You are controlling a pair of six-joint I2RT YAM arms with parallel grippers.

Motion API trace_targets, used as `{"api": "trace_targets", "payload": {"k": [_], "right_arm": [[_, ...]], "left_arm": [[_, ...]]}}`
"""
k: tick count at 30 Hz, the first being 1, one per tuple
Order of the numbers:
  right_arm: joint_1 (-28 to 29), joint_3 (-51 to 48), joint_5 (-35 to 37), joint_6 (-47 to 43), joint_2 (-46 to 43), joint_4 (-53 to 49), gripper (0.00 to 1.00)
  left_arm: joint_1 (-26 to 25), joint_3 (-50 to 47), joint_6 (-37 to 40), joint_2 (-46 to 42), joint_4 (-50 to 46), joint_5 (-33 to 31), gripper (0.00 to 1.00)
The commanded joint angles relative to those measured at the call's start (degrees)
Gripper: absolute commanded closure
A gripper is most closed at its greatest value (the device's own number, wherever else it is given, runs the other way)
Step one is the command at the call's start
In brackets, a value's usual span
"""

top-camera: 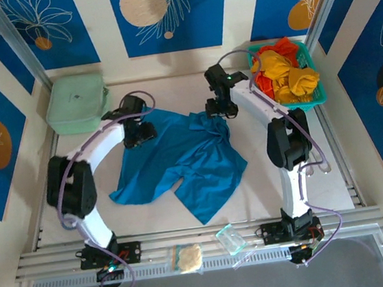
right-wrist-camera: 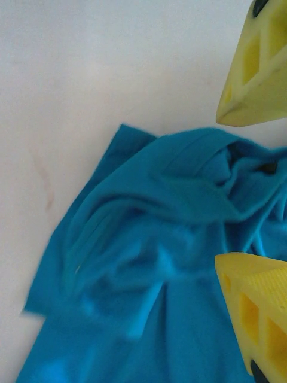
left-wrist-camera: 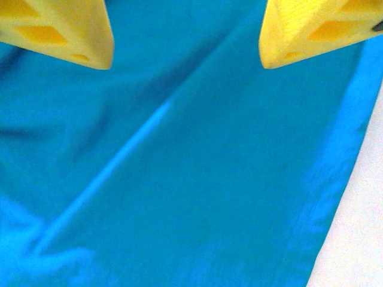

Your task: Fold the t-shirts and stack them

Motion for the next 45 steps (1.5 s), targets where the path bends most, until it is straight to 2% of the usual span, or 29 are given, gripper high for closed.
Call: {"api": "trace_targets", "payload": {"k": [1,5,8,11,14,16,17,26,33,34,36,38,41,44,45], "right_arm": [[0.1,-0.5,-1.1,1.0,0.8,-0.4,0.42],[0.4,0.7,-2.2,1.9,3.4,0.1,0.42],[0.4,2.2,-1.8,2.8,5.8,-0.5,0.42],[0.0,3.1,-1.5,3.5,8.0,-0.7,0.47],[-0.5,5.0,-2.2,3.4,9.7,-0.8,0.72],[-0.8,7.3,-1.5,3.0,10.0,-1.6,0.98],[-0.9,8.1,-0.9,2.6,9.6,-1.9,1.00],[-2.6,12.1,6.6,-1.7,0.7,0.6,1.00],[-6.9,17.2,12.6,-0.8,4.6,0.7,1.00],[-7.3,18.2,12.5,-0.7,5.8,0.6,0.95],[-8.1,21.6,10.3,-0.3,9.1,-0.6,0.74],[-8.3,25.7,8.6,0.3,12.1,-2.9,0.59],[-7.5,27.6,7.6,0.4,12.8,-4.2,0.50],[-5.9,22.6,7.7,0.2,8.5,-2.1,0.47],[-5.4,19.7,7.6,0.4,6.3,-1.3,0.47]], "left_arm": [[0.5,4.6,1.8,6.6,1.4,-4.5,0.40],[1.3,7.3,1.1,13.0,2.1,-5.6,0.48],[1.6,5.9,0.1,14.1,3.0,-6.3,0.59],[2.0,2.6,-0.9,13.0,4.0,-7.4,0.72],[2.9,-0.7,-1.5,11.1,4.3,-8.3,0.87],[3.8,-3.4,-1.8,9.1,4.7,-9.0,0.95],[4.2,-4.4,-1.8,8.2,4.7,-9.3,0.98],[7.3,-13.2,-2.2,1.0,4.0,-13.9,1.00],[8.2,-14.2,-1.4,-0.7,2.7,-16.9,1.00],[8.2,-14.1,-1.4,-0.8,2.9,-17.0,1.00],[8.3,-13.4,-1.1,-0.8,2.9,-17.0,1.00],[8.3,-12.1,-0.5,-1.0,2.9,-16.9,1.00],[8.3,-9.8,0.6,-2.3,2.6,-16.4,1.00],[8.2,-7.3,2.0,-4.7,1.8,-16.6,0.99],[8.1,-6.4,2.6,-5.7,1.5,-16.4,0.94]]}}
